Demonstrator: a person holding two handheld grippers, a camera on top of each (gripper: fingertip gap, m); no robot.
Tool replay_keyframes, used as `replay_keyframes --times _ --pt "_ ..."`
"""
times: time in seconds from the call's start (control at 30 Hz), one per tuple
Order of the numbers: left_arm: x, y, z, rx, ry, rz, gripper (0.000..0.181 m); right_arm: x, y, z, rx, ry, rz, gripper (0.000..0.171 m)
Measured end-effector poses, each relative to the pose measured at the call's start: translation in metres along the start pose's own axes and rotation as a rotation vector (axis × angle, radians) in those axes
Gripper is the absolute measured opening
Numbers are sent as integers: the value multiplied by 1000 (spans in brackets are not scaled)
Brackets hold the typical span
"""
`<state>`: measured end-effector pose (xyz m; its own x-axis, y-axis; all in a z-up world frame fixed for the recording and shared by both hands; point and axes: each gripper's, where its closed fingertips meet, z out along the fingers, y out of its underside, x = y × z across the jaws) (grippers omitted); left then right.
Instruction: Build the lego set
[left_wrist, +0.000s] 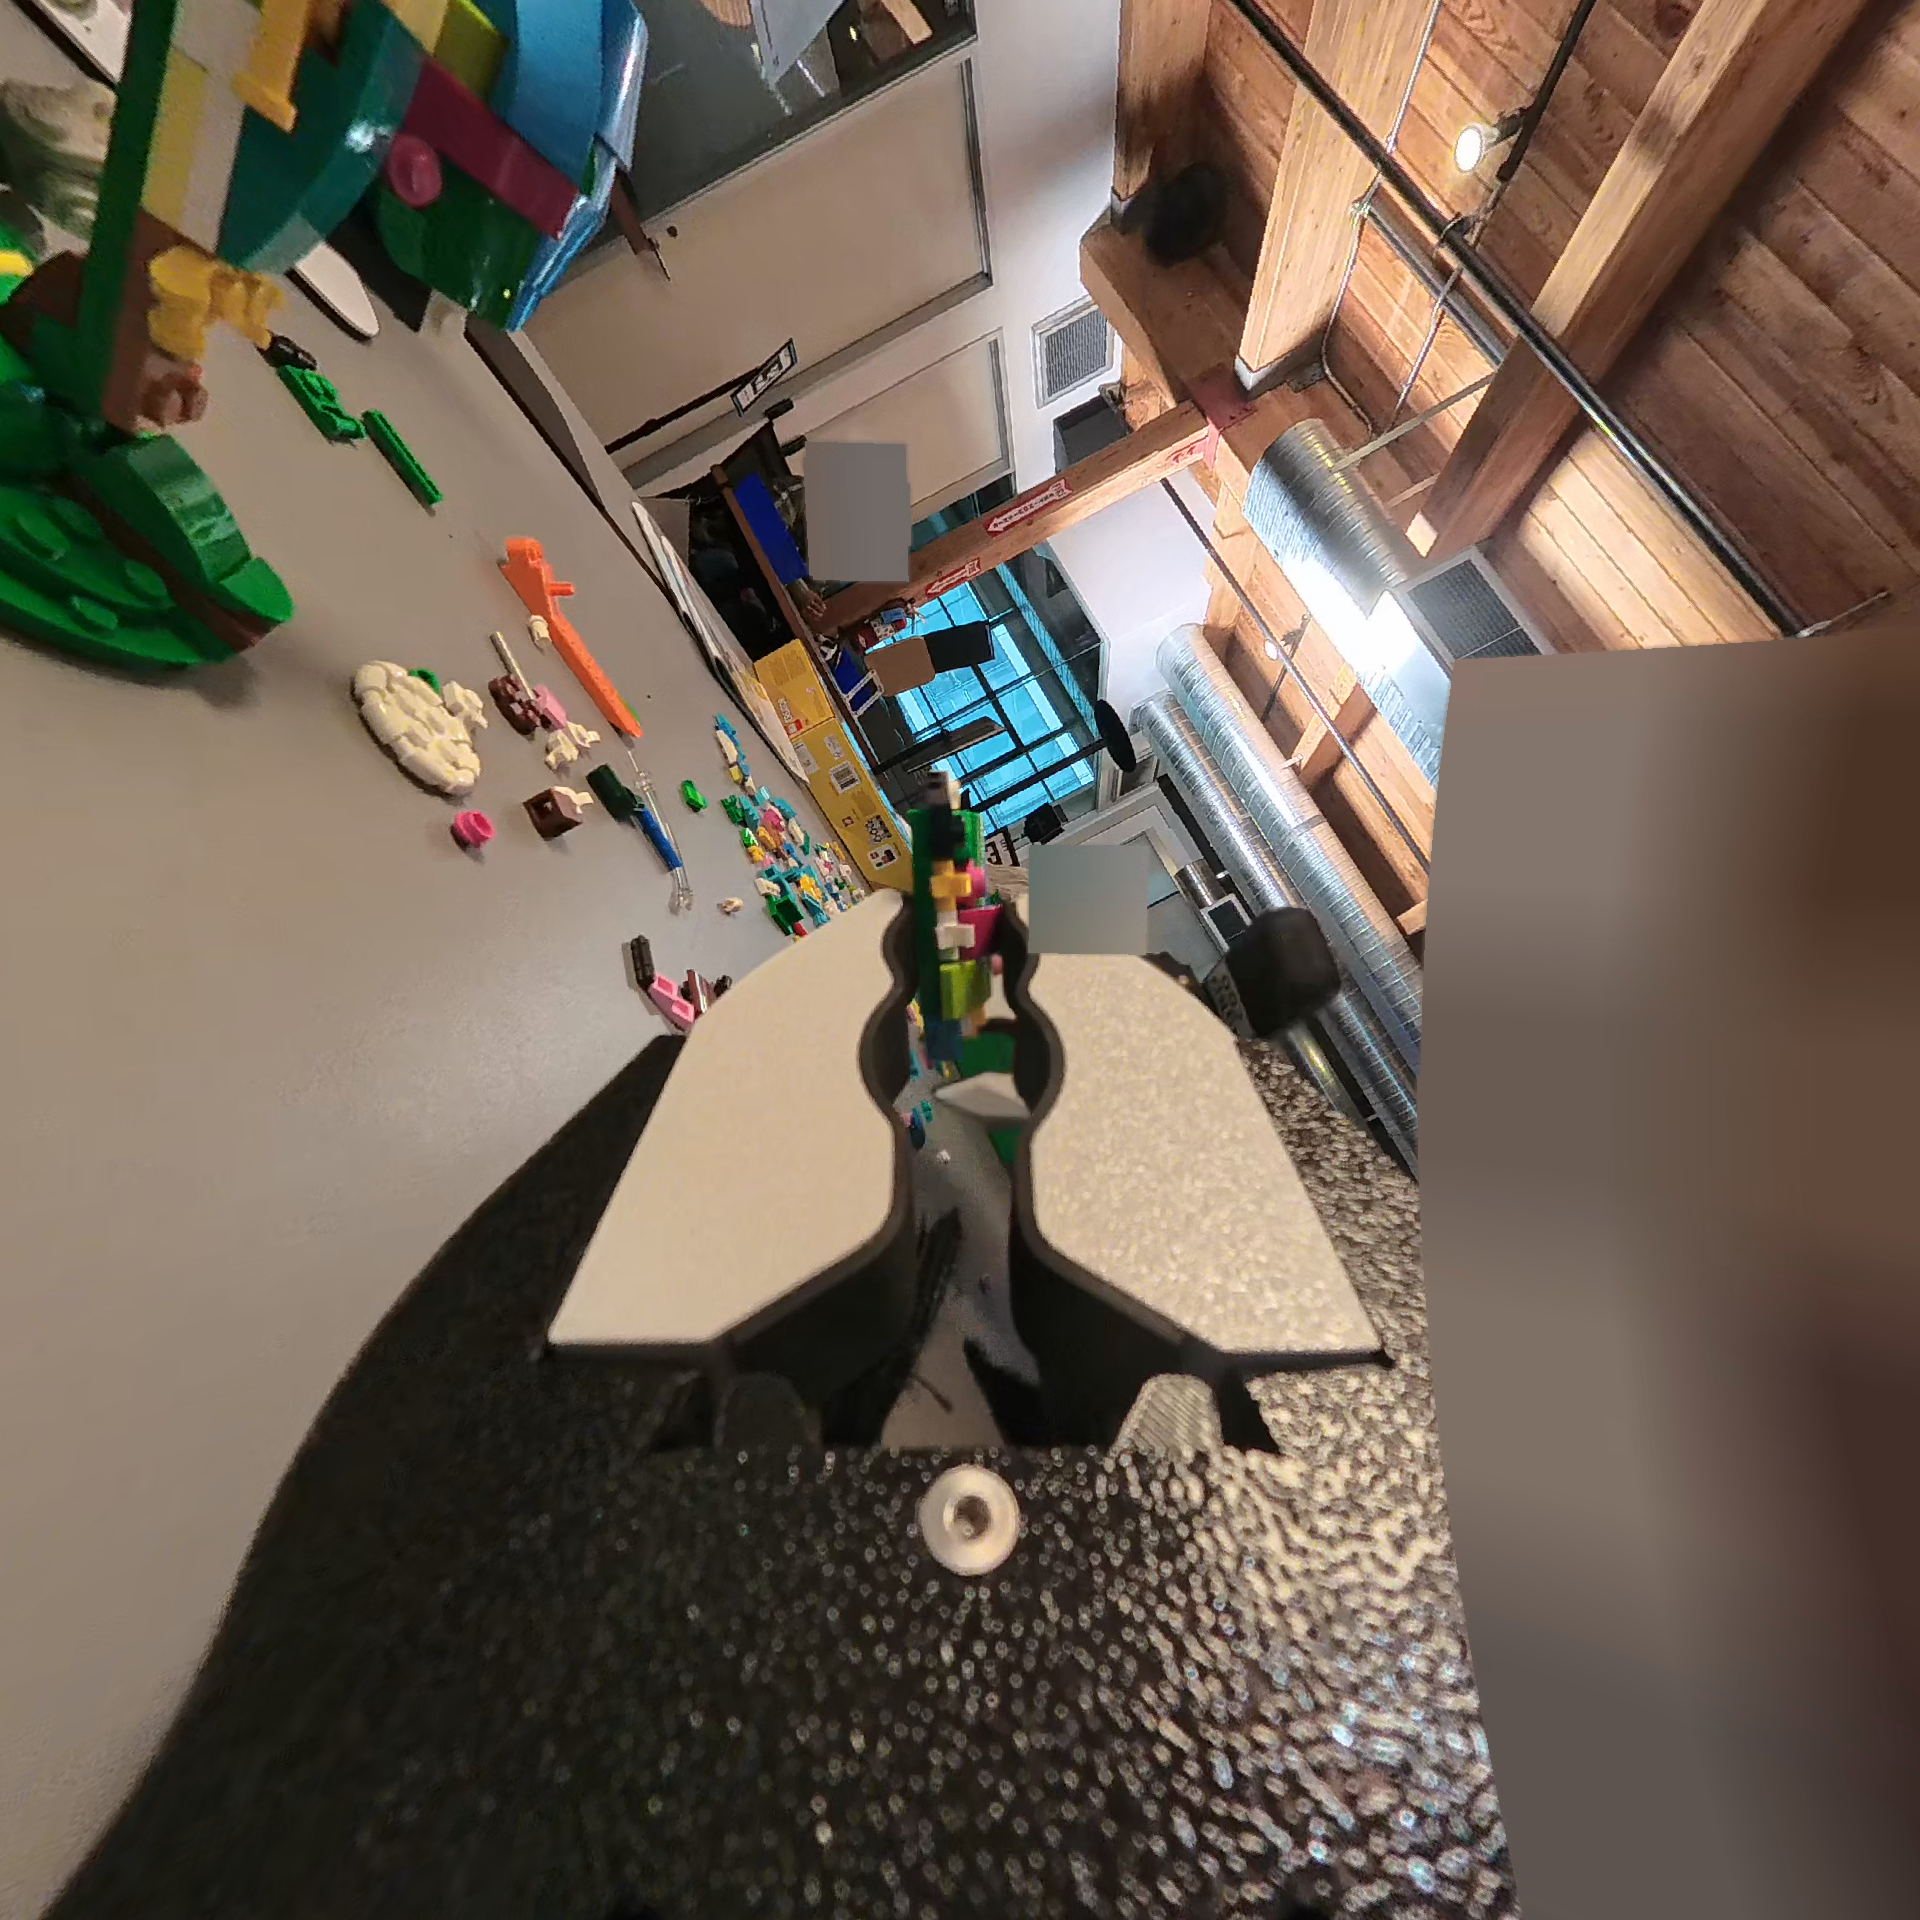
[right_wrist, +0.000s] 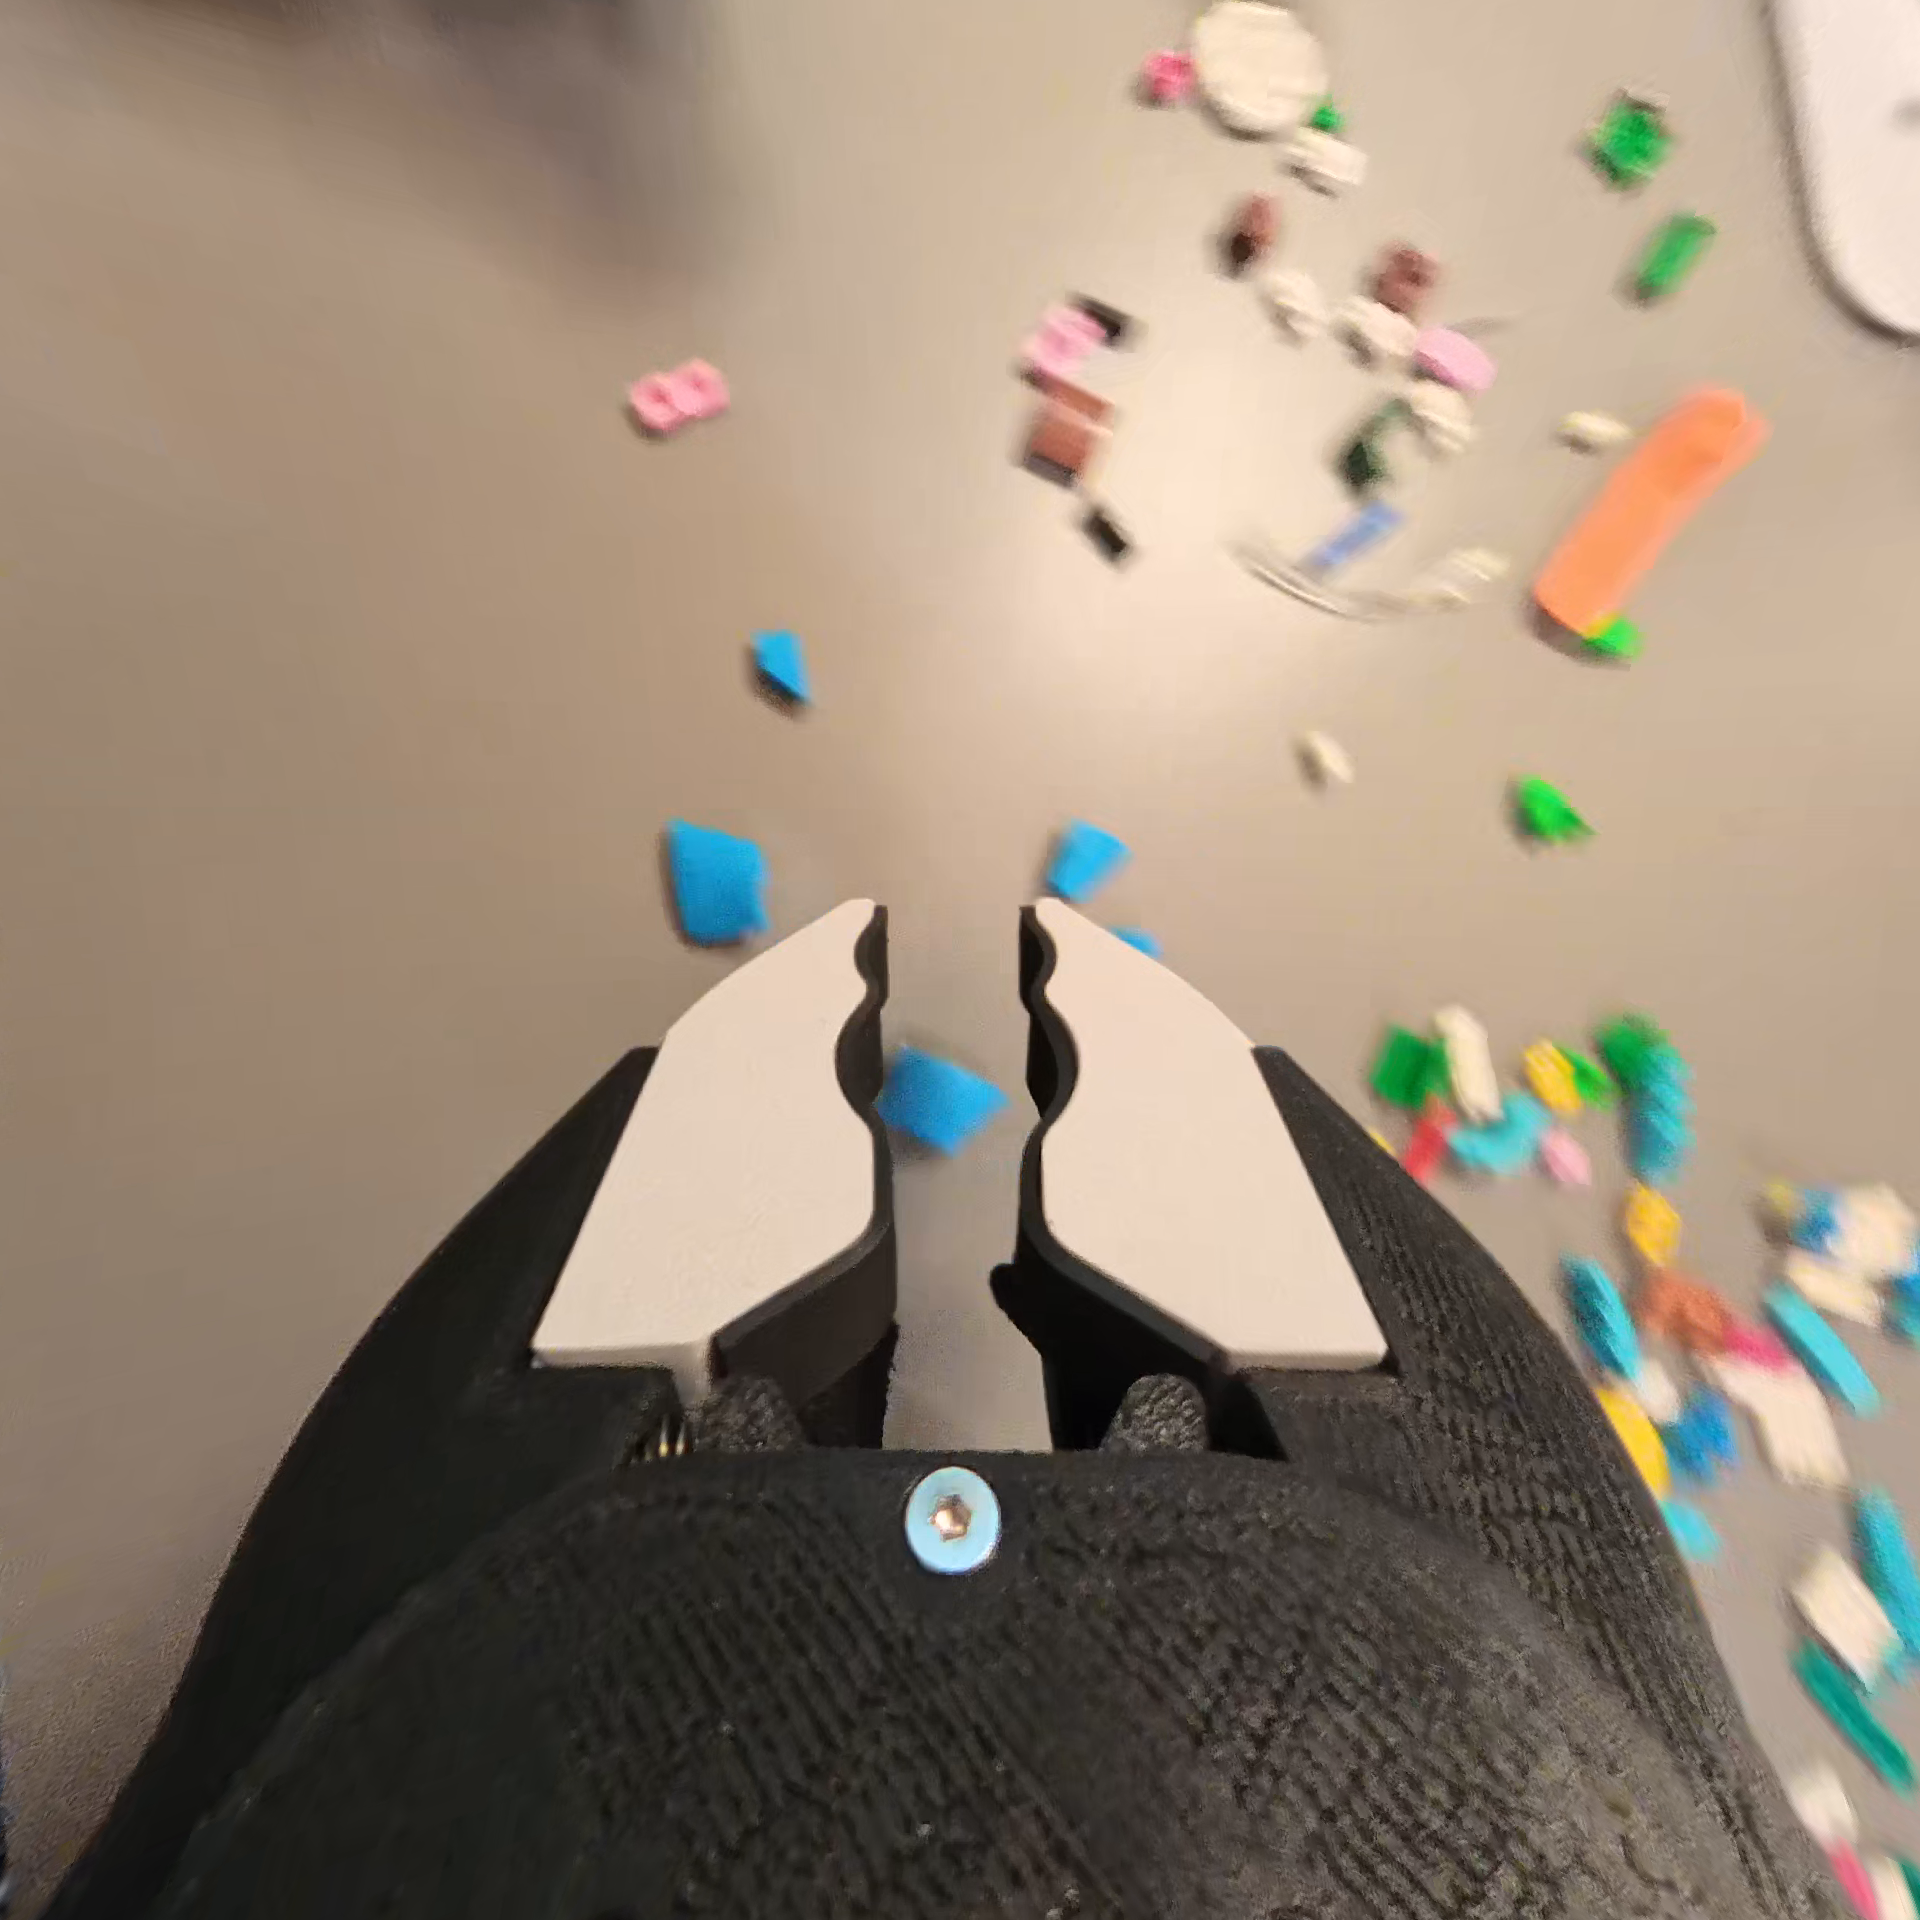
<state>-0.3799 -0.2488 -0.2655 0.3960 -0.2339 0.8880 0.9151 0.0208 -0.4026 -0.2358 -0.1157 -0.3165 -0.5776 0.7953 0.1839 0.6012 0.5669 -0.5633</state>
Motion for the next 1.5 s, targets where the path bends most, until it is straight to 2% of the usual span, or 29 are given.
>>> replay_keyframes --times 0.07,0.17,0.3,0.4,0.63,0.73,0.8,0.87,1.07,1.17,1.27,1.37,1.5 --pt "0 0 0 0 4 -4 14 25 21 -30 -22 77 82 18" --pt "0 -1 0 3 8 -9 14 33 65 -59 -131 78 184 18" --pt "0 0 0 1 4 -7 14 17 117 -68 -276 -10 251 18" --pt "0 0 0 1 2 -6 14 1 131 -65 -289 -95 291 16" --pt "0 0 0 -2 1 -5 14 -3 112 -49 -166 -83 254 17" --pt "0 0 0 -3 2 -5 14 -2 109 -43 -177 -64 231 18" --pt "0 0 0 -3 3 -6 14 -1 110 -41 -204 -49 207 14" --pt "0 0 0 -3 5 -6 14 3 106 -41 -206 -22 181 0" --pt "0 0 0 -5 9 -8 14 12 75 -37 -85 -3 141 0" --pt "0 1 1 -7 8 -8 14 19 52 -23 -9 31 111 3" --pt "0 1 1 -10 5 -6 14 8 30 -3 29 -84 141 12" --pt "0 1 1 -9 7 -5 14 9 35 9 -25 -92 115 16" --pt "0 0 0 -8 13 -13 14 16 42 4 -32 -59 130 17"
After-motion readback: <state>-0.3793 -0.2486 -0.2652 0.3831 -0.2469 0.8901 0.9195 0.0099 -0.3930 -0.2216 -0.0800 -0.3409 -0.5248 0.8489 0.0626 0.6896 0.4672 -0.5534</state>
